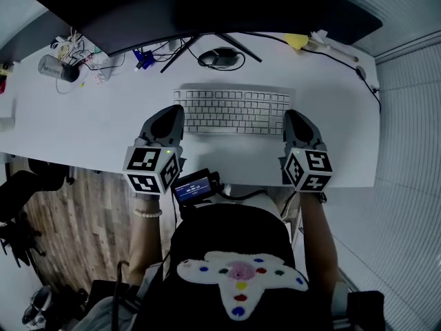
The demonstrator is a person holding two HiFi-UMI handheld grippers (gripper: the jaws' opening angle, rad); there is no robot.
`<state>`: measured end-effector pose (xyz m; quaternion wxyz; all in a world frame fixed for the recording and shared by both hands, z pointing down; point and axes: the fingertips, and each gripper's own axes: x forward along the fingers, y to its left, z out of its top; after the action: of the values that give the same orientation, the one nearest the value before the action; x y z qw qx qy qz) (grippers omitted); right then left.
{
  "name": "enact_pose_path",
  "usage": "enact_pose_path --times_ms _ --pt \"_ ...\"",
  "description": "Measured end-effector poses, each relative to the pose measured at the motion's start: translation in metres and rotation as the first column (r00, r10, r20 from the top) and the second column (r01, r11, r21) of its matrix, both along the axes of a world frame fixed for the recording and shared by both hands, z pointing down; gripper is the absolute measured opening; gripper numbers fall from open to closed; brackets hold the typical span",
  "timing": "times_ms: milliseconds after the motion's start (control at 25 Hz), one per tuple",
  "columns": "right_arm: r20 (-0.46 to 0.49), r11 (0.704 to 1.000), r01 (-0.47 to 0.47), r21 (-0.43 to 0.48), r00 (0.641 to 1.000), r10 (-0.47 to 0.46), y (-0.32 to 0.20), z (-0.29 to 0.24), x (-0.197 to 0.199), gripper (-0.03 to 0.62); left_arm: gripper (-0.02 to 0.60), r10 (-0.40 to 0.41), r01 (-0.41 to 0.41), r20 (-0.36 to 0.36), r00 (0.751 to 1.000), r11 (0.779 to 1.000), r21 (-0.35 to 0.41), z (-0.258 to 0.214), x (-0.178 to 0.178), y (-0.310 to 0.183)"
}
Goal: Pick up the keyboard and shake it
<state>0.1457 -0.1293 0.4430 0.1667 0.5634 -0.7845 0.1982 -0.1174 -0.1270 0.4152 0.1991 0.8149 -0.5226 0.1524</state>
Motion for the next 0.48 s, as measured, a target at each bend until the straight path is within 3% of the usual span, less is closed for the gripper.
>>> enact_pose_path --times_ms 480 --pt "0.030 0.992 0.060 0.108 0.998 -0.063 0.020 -0.055 -0.015 0.048 0.017 0.138 -0.141 0.032 0.990 0.985 0.097 -0.048 0.039 0.021"
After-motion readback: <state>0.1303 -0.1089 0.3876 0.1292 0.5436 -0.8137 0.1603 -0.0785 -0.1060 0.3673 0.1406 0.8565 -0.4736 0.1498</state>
